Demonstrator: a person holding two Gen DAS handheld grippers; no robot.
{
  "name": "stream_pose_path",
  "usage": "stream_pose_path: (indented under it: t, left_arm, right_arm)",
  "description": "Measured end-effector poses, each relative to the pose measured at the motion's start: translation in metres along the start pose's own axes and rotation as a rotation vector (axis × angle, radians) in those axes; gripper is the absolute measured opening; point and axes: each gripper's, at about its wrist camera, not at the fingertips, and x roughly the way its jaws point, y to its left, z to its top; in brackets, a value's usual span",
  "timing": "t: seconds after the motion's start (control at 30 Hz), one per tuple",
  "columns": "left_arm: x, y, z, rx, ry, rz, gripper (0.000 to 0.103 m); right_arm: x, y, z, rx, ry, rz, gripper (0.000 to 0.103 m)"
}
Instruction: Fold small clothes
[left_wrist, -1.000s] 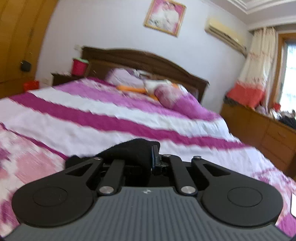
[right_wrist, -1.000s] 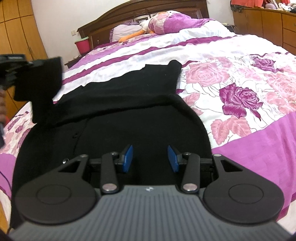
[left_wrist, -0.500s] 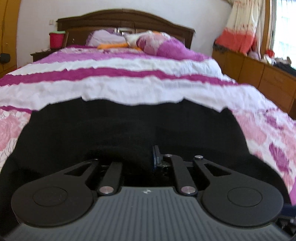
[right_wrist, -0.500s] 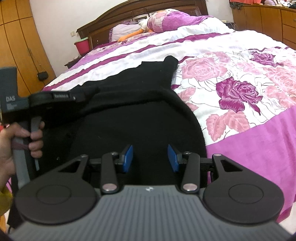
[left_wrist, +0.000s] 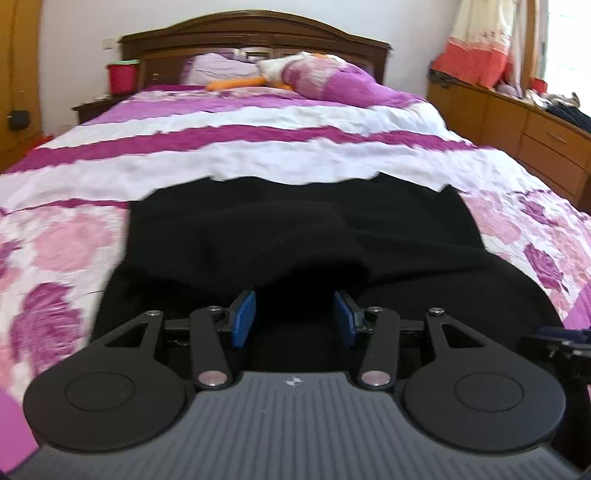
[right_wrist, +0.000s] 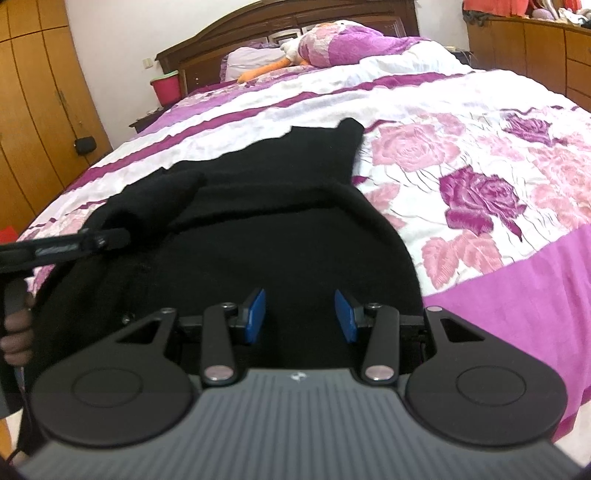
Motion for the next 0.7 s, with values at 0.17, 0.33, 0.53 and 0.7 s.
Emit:
stream_pose_path:
  t: [0.17, 0.33, 0.53, 0.7]
  left_arm:
    - [-0.027, 0.034, -0.006, -0.033, -0.001, 0.099, 0.053]
    - [-0.038, 0.064, -0.014, -0.074, 0.01, 0.173, 0.053]
    - [-0.038, 0.086, -0.023, -0.116, 0.025, 0.215, 0.053]
    - [-0.034, 0.097, -0.031, -0.153, 0.04, 0.22, 0.053]
  right_arm:
    - [-0.002, 0.02, 0.01, -0.053, -0.015, 0.021, 0.044]
    - [0.003, 0.047, 0.023, -0.107, -0.025, 0.057, 0.044]
    - [0.017, 0.094, 0.039, -0.179, -0.024, 0.124, 0.044]
    - [0.037, 0.142, 0.056, -0.249, -0.024, 0.195, 0.044]
